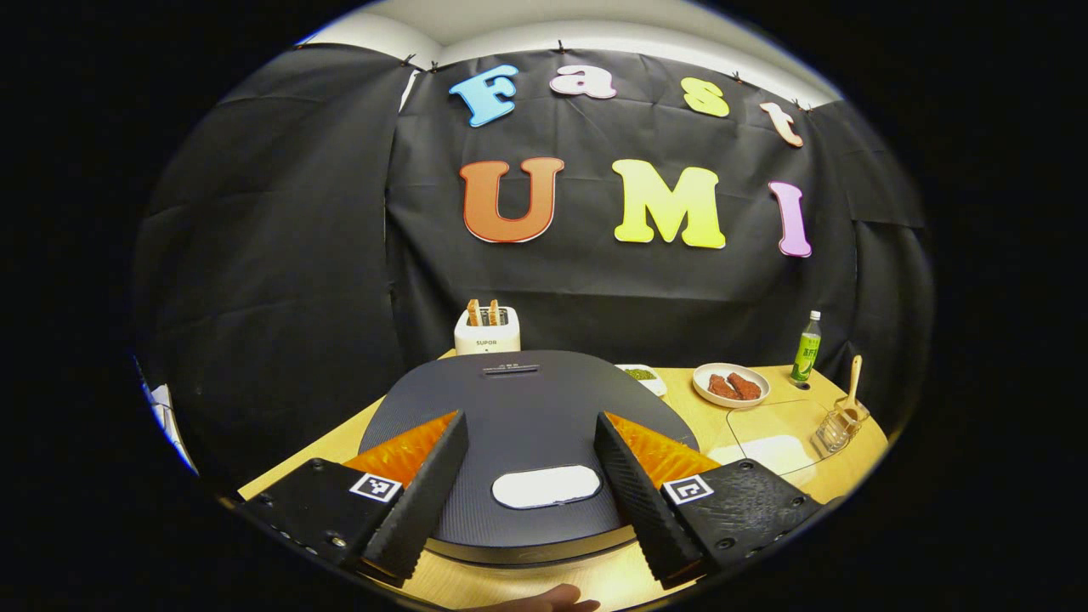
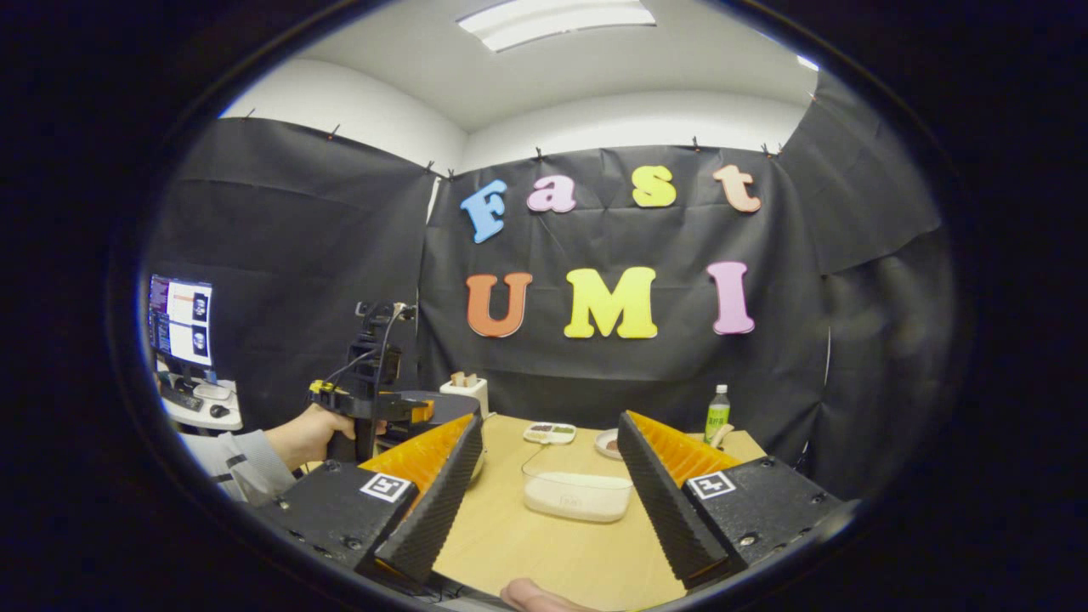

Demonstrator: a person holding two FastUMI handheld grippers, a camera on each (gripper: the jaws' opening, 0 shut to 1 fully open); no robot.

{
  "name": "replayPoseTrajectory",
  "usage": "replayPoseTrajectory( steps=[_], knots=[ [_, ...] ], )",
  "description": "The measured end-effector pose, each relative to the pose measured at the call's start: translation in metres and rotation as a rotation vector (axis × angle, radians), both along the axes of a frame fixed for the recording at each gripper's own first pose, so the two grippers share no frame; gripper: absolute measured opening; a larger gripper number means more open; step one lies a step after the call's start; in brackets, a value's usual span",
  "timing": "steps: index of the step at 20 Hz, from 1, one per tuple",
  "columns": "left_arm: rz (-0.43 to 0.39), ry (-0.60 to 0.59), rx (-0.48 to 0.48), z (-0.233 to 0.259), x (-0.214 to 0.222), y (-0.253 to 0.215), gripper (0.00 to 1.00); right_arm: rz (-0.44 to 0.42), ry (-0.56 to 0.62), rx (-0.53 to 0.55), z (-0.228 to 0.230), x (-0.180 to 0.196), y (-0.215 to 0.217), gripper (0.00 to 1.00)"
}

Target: Close the left gripper, press the button to open the rice cooker; take a wooden spoon from the chopstick holder with the right hand, scoop a spoonful of rice and pour it into the rice cooker, then put the wooden spoon back into the chopstick holder.

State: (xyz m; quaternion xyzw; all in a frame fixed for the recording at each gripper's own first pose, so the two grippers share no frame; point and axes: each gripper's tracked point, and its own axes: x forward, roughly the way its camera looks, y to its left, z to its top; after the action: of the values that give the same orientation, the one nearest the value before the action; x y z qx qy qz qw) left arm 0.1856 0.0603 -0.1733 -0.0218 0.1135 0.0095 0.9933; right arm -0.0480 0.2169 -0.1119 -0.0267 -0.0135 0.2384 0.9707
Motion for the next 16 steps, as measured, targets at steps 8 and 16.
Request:
replayPoseTrajectory(
  steps=[8,16],
  knots=[
    [0.000,-0.107,0.010,-0.001,-0.004,0.001,0.97,-0.016,-0.041,0.029,0.009,0.002,-0.014,1.00],
    [0.034,-0.224,0.027,-0.001,-0.005,0.002,0.97,-0.066,-0.040,0.087,0.016,0.010,-0.047,1.00]
  ],
)
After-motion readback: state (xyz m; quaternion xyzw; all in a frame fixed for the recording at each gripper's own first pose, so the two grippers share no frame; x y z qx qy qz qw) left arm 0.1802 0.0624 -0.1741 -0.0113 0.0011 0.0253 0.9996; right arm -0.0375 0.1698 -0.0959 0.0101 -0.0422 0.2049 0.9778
